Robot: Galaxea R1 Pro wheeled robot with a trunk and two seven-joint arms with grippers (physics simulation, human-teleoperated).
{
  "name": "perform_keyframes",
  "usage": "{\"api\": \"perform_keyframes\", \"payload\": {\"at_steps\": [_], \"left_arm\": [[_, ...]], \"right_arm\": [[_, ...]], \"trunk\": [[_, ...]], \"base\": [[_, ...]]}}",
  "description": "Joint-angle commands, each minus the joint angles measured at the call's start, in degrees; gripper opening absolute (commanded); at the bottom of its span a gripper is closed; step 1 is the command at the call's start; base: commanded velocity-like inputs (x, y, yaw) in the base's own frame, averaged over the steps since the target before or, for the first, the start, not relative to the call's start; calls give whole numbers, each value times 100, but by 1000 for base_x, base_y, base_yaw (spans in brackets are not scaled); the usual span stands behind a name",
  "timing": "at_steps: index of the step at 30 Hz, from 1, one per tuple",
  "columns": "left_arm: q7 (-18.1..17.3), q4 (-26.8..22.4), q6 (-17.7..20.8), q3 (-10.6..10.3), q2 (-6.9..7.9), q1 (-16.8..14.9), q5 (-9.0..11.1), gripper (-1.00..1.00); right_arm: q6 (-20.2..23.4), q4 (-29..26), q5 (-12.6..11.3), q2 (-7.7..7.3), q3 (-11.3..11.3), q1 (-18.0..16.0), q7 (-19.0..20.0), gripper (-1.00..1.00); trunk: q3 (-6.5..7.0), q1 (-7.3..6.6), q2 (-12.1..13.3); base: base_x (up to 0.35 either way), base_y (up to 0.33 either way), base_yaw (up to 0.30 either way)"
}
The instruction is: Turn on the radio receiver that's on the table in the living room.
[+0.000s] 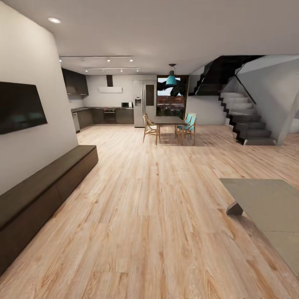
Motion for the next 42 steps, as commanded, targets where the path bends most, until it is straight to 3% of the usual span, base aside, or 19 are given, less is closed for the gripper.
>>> {"api": "perform_keyframes", "payload": {"at_steps": [1,4,8,42], "left_arm": [[12,17,-152,2,-6,-2,-5,100],[27,73,-595,5,-18,-4,-30,100],[32,156,-774,-1,-16,-5,-52,100],[76,173,-811,14,11,-4,-75,100]], "right_arm": [[0,0,-1,0,1,0,0,100],[0,0,2,-1,4,0,-1,100],[0,0,-2,-1,7,0,-1,100],[5,0,-2,-1,7,0,-1,100]], "trunk": [[0,0,0],[0,0,0],[0,0,0],[0,0,0]], "base": [[0,0,-236],[0,0,-256],[0,0,-273],[0,0,-277]]}}
